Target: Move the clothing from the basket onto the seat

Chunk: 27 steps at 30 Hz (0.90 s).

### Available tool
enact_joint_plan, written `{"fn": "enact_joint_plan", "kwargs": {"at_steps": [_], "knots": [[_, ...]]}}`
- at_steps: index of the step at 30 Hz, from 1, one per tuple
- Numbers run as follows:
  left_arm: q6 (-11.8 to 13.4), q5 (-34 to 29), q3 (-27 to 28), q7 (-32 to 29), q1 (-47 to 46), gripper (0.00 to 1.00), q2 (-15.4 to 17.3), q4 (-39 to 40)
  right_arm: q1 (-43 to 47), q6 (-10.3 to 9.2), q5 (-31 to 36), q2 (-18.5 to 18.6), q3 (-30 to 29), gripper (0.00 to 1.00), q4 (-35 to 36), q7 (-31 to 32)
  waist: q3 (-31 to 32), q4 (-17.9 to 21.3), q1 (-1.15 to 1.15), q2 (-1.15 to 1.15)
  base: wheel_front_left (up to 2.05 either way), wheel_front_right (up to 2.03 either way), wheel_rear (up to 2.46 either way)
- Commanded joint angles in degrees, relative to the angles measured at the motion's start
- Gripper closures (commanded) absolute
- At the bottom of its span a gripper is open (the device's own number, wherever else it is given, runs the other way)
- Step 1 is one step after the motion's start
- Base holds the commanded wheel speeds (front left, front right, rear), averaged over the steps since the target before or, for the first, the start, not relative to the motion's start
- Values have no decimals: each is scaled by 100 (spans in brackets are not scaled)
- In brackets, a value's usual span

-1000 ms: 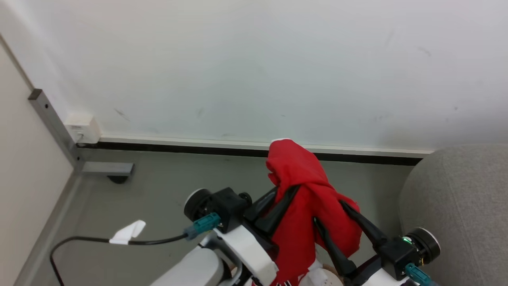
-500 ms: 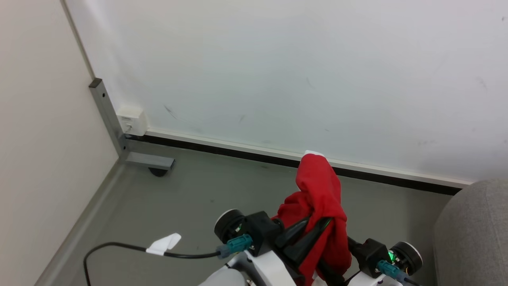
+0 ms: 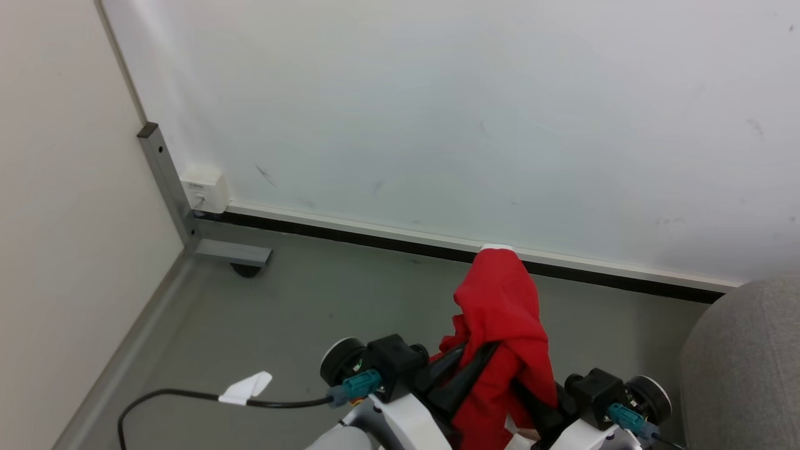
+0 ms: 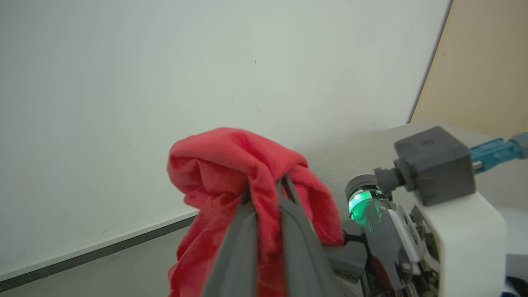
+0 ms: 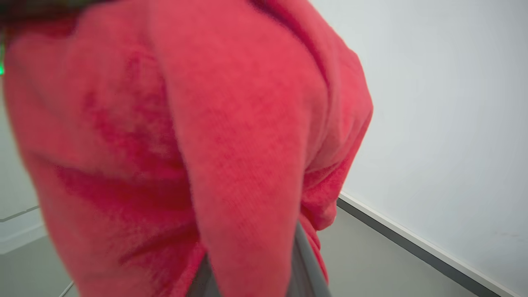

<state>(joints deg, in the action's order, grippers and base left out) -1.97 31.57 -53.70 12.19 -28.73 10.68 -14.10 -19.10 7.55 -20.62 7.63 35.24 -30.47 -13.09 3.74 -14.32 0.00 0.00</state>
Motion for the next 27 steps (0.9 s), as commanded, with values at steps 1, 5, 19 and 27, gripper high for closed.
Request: {"fn": "enact_joint_plan", "kwargs": {"at_steps": [1, 5, 19, 27], "knots": [[20, 34, 35, 50, 97, 100, 49, -18, -29, -12, -8, 12, -40, 100, 62, -43, -16, 39, 0, 0, 0, 0, 0], [73, 120, 79, 36, 128, 0, 58, -85, -5, -12, -11, 33, -196, 100, 198, -81, -34, 127, 0, 0, 0, 0, 0], [199, 160, 163, 137, 325, 0, 283, 81, 220, -12, 274, 278, -1094, 100, 863, 45, -238, 976, 0, 0, 0, 0, 0], [208, 72, 181, 183, 305, 0, 348, 197, 417, -12, 455, 349, -1524, 100, 1214, 131, -408, 1707, 0, 0, 0, 0, 0]]}}
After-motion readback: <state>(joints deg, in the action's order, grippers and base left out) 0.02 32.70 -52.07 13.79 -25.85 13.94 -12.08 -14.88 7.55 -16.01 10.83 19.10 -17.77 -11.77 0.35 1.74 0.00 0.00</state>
